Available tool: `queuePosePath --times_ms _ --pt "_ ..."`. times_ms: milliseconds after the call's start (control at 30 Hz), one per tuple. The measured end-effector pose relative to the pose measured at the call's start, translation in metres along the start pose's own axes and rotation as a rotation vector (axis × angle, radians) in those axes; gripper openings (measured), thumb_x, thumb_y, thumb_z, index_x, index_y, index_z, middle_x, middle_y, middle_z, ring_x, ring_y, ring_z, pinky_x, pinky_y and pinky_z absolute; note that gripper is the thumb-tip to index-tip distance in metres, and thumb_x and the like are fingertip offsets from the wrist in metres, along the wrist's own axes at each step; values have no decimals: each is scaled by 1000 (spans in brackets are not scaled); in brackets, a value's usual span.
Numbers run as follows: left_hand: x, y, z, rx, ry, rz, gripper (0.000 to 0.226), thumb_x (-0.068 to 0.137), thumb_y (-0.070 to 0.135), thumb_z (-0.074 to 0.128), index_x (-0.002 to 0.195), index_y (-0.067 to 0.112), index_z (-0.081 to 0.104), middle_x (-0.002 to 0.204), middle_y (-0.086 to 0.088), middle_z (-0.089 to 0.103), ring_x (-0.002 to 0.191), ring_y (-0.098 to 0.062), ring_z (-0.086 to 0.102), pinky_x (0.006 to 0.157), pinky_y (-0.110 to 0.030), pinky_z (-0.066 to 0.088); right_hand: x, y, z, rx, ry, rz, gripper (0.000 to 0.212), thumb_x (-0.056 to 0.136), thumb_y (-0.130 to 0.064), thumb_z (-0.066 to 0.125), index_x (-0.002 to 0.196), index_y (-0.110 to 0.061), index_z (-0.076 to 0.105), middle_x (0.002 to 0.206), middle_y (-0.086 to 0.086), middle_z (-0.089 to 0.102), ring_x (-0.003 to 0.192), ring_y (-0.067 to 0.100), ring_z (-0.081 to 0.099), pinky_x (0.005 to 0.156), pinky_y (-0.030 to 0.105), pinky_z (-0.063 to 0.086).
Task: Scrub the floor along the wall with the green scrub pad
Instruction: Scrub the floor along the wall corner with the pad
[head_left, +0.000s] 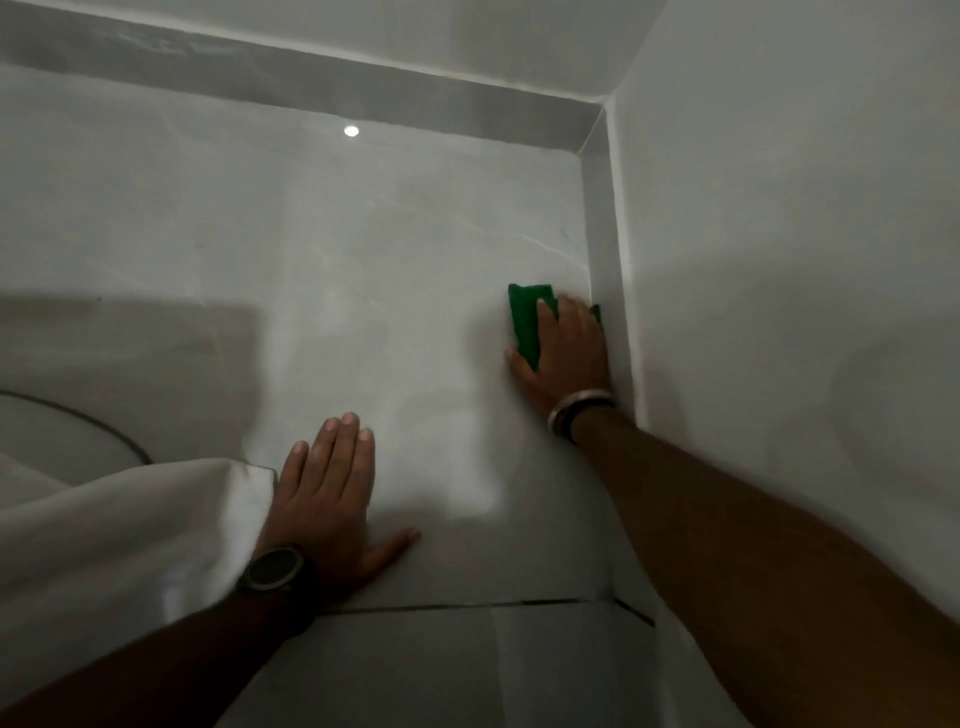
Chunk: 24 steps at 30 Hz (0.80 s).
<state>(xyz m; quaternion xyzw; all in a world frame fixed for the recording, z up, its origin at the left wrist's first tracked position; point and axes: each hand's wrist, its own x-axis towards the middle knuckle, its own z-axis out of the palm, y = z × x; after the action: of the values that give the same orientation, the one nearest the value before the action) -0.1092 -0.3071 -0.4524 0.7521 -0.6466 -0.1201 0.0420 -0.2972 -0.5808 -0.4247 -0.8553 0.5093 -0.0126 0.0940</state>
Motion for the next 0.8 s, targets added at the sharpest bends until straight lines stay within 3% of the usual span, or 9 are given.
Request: queuePosePath --times_ms 300,400,467,500,567,700,800 --pt "2 -2 2 -8 -60 -32 116 81 88 42 158 4 18 169 -19 15 156 -35 9 122 -55 12 -237 -22 24 31 -13 127 86 77 -52 52 148 -6 34 158 17 25 142 41 26 114 52 23" --pt "2 -2 2 -10 -64 -41 116 81 88 41 159 5 17 169 -18 15 156 -34 8 122 -54 11 -315 -21 37 -18 12 77 80 83 -57 46 144 -6 36 163 7 11 147 32 16 114 42 20" --pt "3 -1 1 -8 -65 -44 116 81 87 41 159 5 17 169 -18 15 156 -34 7 122 -54 11 -340 -20 42 -113 46 50 74 91 -61 30 139 -6 38 156 12 32 150 25 7 114 39 19" --pt "3 0 1 -5 -65 -44 115 81 87 40 159 5 17 169 -18 15 156 -34 7 122 -54 12 -345 -18 44 -141 64 42 72 91 -62 27 132 -5 45 144 13 48 150 24 7 115 39 19" --pt "2 0 0 -2 -66 -42 115 82 87 39 159 5 17 169 -18 15 156 -34 7 122 -55 13 -343 -18 45 -131 118 41 73 89 -64 30 122 -5 58 133 12 57 149 23 11 115 40 21" --pt "1 2 -2 -2 -56 -38 114 83 87 39 158 3 19 168 -20 17 156 -35 9 122 -56 15 -299 -20 40 70 76 69 80 86 -63 35 138 -3 48 152 13 37 145 33 22 115 47 24" --pt "0 3 -3 4 -53 -34 114 83 86 40 157 1 21 167 -21 18 155 -37 12 121 -57 16 -221 -17 30 112 71 95 78 86 -56 43 145 -5 39 152 17 37 139 39 32 115 50 25"
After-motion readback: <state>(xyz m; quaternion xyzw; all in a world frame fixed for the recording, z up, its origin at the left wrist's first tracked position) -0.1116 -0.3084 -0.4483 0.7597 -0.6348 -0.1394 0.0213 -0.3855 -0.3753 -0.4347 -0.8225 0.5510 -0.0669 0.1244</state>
